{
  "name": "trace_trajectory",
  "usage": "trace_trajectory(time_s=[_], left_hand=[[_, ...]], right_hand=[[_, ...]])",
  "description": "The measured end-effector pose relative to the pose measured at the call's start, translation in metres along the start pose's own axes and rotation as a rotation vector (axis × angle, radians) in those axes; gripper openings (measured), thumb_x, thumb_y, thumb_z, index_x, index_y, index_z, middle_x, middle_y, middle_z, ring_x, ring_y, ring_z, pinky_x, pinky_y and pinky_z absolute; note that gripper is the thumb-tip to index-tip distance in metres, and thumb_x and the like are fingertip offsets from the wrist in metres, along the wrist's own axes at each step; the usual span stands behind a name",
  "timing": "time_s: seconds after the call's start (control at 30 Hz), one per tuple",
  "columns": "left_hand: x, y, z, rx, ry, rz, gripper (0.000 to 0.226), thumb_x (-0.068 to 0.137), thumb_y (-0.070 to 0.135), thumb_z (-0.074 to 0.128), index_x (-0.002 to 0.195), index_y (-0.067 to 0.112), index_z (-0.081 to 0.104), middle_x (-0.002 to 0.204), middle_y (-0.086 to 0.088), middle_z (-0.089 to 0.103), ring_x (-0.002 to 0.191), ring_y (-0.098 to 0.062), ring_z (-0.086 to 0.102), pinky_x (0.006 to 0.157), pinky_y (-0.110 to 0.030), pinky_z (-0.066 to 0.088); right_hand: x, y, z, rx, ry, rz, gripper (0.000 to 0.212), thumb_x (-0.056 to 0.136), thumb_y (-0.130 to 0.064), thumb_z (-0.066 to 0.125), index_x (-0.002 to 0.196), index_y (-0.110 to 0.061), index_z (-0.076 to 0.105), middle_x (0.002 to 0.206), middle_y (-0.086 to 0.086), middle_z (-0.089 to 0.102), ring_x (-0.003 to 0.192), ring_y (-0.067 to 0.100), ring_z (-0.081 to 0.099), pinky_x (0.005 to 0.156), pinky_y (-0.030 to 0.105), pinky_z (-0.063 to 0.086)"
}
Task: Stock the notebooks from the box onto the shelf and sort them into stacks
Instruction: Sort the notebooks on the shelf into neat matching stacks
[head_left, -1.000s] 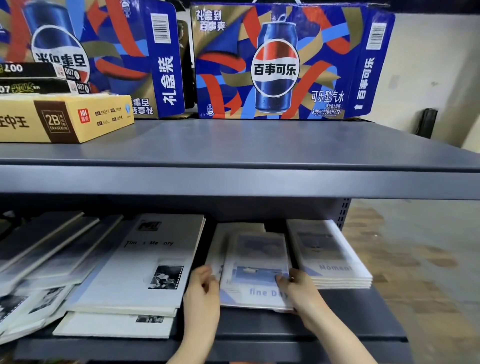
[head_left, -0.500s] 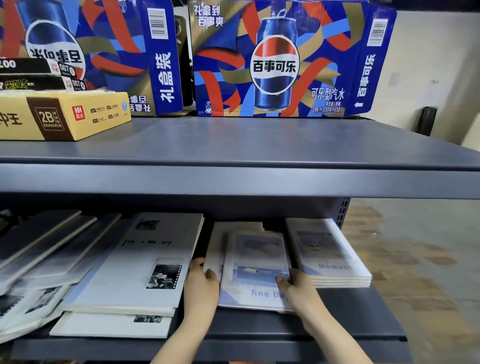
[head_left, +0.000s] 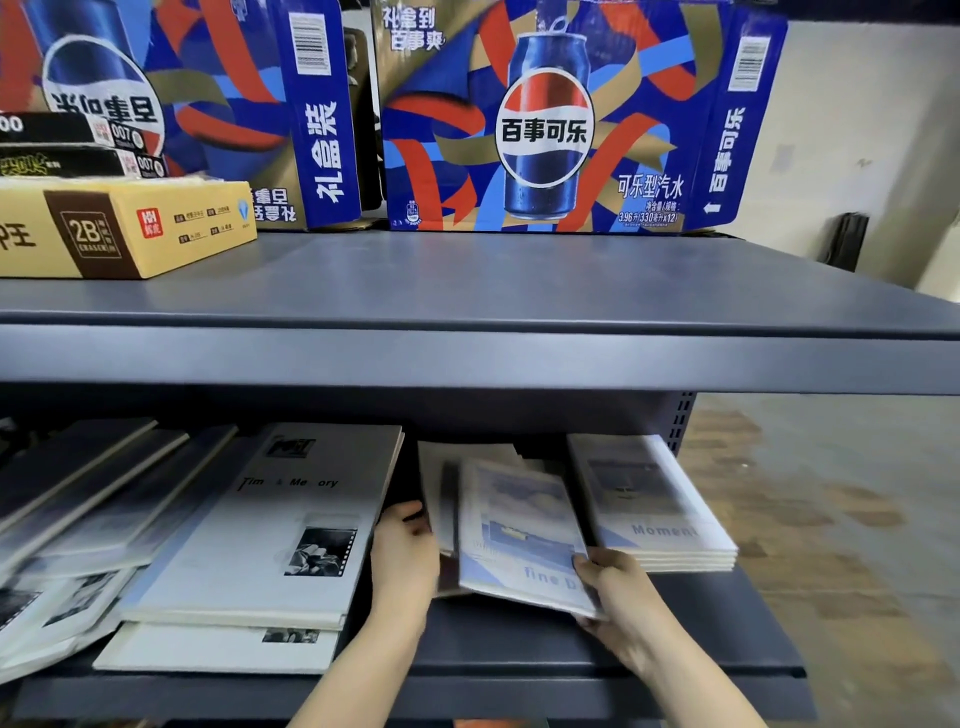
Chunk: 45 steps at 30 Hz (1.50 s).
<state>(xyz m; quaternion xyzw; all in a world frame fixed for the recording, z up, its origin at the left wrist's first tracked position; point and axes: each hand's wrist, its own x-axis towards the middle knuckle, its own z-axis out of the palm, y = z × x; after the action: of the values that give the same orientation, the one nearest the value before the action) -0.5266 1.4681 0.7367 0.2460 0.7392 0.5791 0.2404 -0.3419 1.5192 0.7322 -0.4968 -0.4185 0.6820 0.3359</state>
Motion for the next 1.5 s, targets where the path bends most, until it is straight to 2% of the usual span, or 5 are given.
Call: trace_trajectory(time_s=[0.43, 0.7, 0.87, 1.0, 1.5], left_hand=[[-0.033, -0.024, 0.019, 1.01, -0.307, 0.611, 0.069, 0.08, 0.057, 0.058, 0.138, 0.028, 0.037, 0.147, 0.004, 0.035, 0.14, -0.017, 0.026, 0.115, -0.033, 0.018], [-0.032, -0.001, 0.016, 1.306, -0.254, 0.761, 0.044, 0.091, 0.034, 0.054, 0.129, 0.012, 0.046, 0.121, -0.009, 0.055, 0.115, -0.028, 0.047, 0.092, -0.032, 0.033], [-0.035, -0.015, 0.01, 1.275, -0.289, 0.887, 0.066, 0.0, 0.033, 0.088, 0.063, 0.022, 0.074, 0.045, 0.001, 0.056, 0.043, -0.016, 0.056, 0.044, -0.016, 0.04], [-0.036, -0.016, -0.007, 1.278, -0.206, 0.93, 0.062, 0.006, 0.02, 0.089, 0.065, 0.015, 0.073, 0.04, -0.001, 0.05, 0.035, -0.017, 0.05, 0.033, -0.016, 0.025], [-0.06, 0.026, -0.03, -0.873, -0.167, -0.034, 0.037, 0.09, -0.011, 0.044, 0.118, 0.012, 0.049, 0.105, -0.012, 0.065, 0.092, -0.022, 0.065, 0.069, -0.036, 0.059]], right_hand=[[-0.014, -0.039, -0.01, 0.408, -0.079, 0.069, 0.015, 0.094, 0.002, 0.043, 0.082, -0.002, 0.052, 0.06, 0.01, 0.052, 0.036, 0.011, 0.05, 0.03, 0.017, 0.036], [-0.015, -0.038, -0.007, 0.293, -0.057, 0.028, 0.009, 0.094, -0.001, 0.046, 0.087, -0.003, 0.052, 0.069, 0.011, 0.052, 0.036, 0.011, 0.053, 0.031, 0.018, 0.039], [-0.014, -0.036, -0.003, 0.323, -0.037, 0.025, 0.004, 0.094, -0.003, 0.049, 0.093, -0.004, 0.052, 0.072, 0.01, 0.053, 0.037, 0.01, 0.054, 0.034, 0.018, 0.042], [-0.014, -0.038, -0.004, 0.351, -0.048, -0.008, 0.005, 0.094, -0.003, 0.048, 0.099, -0.004, 0.051, 0.069, 0.009, 0.055, 0.039, 0.01, 0.056, 0.035, 0.017, 0.043], [-0.013, -0.043, 0.0, 0.36, -0.07, -0.145, 0.011, 0.095, -0.002, 0.047, 0.086, -0.007, 0.051, 0.05, 0.001, 0.06, 0.039, 0.009, 0.055, 0.036, 0.015, 0.04]])
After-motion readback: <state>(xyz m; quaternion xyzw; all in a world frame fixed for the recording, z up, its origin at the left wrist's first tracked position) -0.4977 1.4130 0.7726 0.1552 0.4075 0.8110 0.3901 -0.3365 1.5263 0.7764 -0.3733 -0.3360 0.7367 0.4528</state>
